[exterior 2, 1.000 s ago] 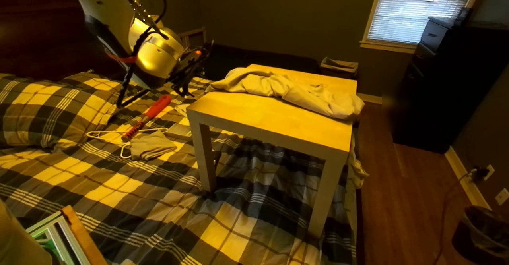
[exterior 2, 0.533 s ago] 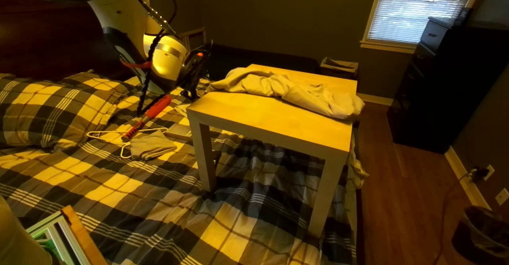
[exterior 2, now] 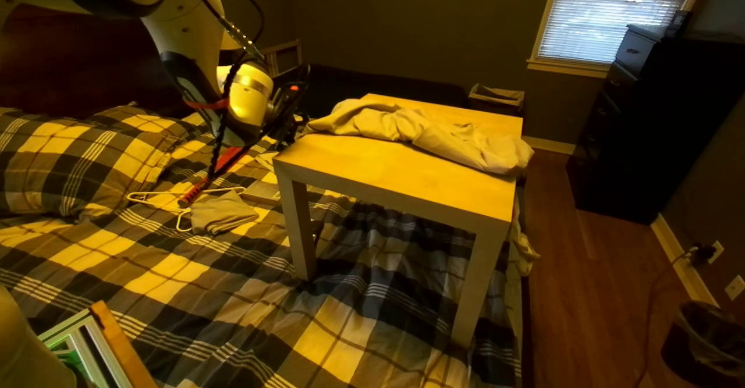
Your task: Fold the cloth on the table
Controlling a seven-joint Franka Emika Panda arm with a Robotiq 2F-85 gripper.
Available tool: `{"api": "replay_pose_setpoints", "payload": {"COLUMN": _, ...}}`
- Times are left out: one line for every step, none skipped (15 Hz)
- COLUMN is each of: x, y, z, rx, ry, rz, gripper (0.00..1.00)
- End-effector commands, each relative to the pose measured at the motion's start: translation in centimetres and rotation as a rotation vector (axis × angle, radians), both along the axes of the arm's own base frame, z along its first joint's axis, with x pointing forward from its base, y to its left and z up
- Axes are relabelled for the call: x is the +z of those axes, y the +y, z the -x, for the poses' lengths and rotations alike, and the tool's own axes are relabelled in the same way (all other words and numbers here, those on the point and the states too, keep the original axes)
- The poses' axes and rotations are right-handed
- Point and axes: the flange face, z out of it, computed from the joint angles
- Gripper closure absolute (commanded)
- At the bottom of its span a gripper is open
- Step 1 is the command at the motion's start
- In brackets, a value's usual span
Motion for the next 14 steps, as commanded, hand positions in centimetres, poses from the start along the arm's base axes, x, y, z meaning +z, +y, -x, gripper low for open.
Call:
{"api": "replay_pose_setpoints", "payload": {"x": -0.2, "y": 0.1, "z": -0.7, "rx": 0.013, "ry": -0.028, "rz": 0.058, "gripper": 0.50}}
{"api": "replay_pose_setpoints", "payload": {"x": 0.0, "y": 0.1, "z": -0.9, "rx": 0.018, "ry": -0.031, "rz": 0.065, "gripper": 0.58}}
{"api": "replay_pose_setpoints", "payload": {"x": 0.3, "y": 0.2, "z": -1.2, "rx": 0.026, "ry": -0.036, "rz": 0.075, "gripper": 0.65}}
{"api": "replay_pose_setpoints", "payload": {"x": 0.5, "y": 0.3, "z": -1.3, "rx": 0.032, "ry": -0.037, "rz": 0.081, "gripper": 0.74}}
{"api": "replay_pose_setpoints", "payload": {"x": 0.8, "y": 0.4, "z": -1.6, "rx": 0.039, "ry": -0.038, "rz": 0.087, "gripper": 0.82}}
{"api": "replay_pose_setpoints", "payload": {"x": 0.9, "y": 0.5, "z": -1.7, "rx": 0.046, "ry": -0.039, "rz": 0.093, "gripper": 0.89}}
{"api": "replay_pose_setpoints", "payload": {"x": 1.1, "y": 0.6, "z": -1.8, "rx": 0.051, "ry": -0.038, "rz": 0.094, "gripper": 0.98}}
{"api": "replay_pose_setpoints", "payload": {"x": 1.3, "y": 0.7, "z": -1.8, "rx": 0.054, "ry": -0.036, "rz": 0.092, "gripper": 1.00}}
{"api": "replay_pose_setpoints", "payload": {"x": 1.7, "y": 0.9, "z": -1.9, "rx": 0.053, "ry": -0.027, "rz": 0.082, "gripper": 1.00}}
{"api": "replay_pose_setpoints", "payload": {"x": 2.0, "y": 1.1, "z": -1.8, "rx": 0.042, "ry": 0.004, "rz": 0.058, "gripper": 1.00}}
{"api": "replay_pose_setpoints", "payload": {"x": 2.6, "y": 1.3, "z": -1.9, "rx": 0.025, "ry": 0.017, "rz": 0.034, "gripper": 1.00}}
{"api": "replay_pose_setpoints", "payload": {"x": 3.5, "y": 1.5, "z": -1.9, "rx": -0.007, "ry": 0.062, "rz": -0.015, "gripper": 0.99}}
{"api": "replay_pose_setpoints", "payload": {"x": 4.3, "y": 1.5, "z": -1.9, "rx": -0.045, "ry": 0.107, "rz": -0.066, "gripper": 0.99}}
{"api": "replay_pose_setpoints", "payload": {"x": 5.7, "y": 1.6, "z": -1.9, "rx": -0.076, "ry": 0.138, "rz": -0.100, "gripper": 0.99}}
